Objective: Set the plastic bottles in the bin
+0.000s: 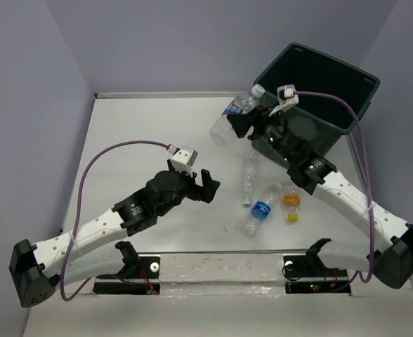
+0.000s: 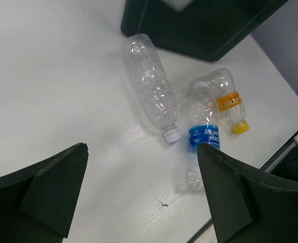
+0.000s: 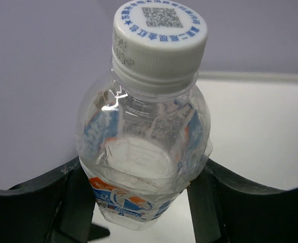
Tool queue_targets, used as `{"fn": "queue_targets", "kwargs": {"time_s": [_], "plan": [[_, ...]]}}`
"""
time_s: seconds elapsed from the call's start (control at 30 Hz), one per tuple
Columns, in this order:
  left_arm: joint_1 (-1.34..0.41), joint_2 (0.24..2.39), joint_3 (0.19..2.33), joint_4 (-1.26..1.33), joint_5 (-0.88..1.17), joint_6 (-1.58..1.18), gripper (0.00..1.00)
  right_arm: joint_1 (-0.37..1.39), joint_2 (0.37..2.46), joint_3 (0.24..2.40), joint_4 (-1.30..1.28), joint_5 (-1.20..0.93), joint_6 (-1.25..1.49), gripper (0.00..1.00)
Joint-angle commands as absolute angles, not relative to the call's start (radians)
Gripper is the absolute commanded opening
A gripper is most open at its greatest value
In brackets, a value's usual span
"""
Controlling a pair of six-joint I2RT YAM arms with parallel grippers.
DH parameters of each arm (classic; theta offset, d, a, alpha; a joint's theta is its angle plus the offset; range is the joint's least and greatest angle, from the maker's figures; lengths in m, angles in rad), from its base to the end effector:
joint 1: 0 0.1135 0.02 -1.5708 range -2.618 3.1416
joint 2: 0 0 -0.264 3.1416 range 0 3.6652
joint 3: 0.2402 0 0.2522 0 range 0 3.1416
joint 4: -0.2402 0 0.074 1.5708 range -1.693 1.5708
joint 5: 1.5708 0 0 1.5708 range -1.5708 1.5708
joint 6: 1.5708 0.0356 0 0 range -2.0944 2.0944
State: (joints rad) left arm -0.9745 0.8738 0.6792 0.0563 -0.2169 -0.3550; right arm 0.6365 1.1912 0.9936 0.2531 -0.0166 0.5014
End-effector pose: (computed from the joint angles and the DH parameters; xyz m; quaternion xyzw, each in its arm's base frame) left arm 0.1244 -0.1696 0.3124 0.1609 0.7358 -0.3384 0.5641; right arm 0.2277 0.1690 0.3755 -0.0524 0.6852 0.3962 0.6089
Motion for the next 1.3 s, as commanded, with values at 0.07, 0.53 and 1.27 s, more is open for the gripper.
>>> {"fn": "queue_targets", "kwargs": {"time_s": [0.07,0.53,1.27], "plan": [[-0.982,0.994,0.692,0.098,-0.213,-0.417,0.99,0.634,1.129,1.368,0.133,0.436,0.041,0.46],[-0.982,1.548,0.974,0.207,-0.235,-0.449,0.99,0.181,1.348,1.606,0.022,0.577,-0.129,0.91],[-0.965,1.962,1.215,0.27,-0.184,-0.413,0.87,0.339,0.939,1.01,0.066,-0.345,0.469,0.89]]}}
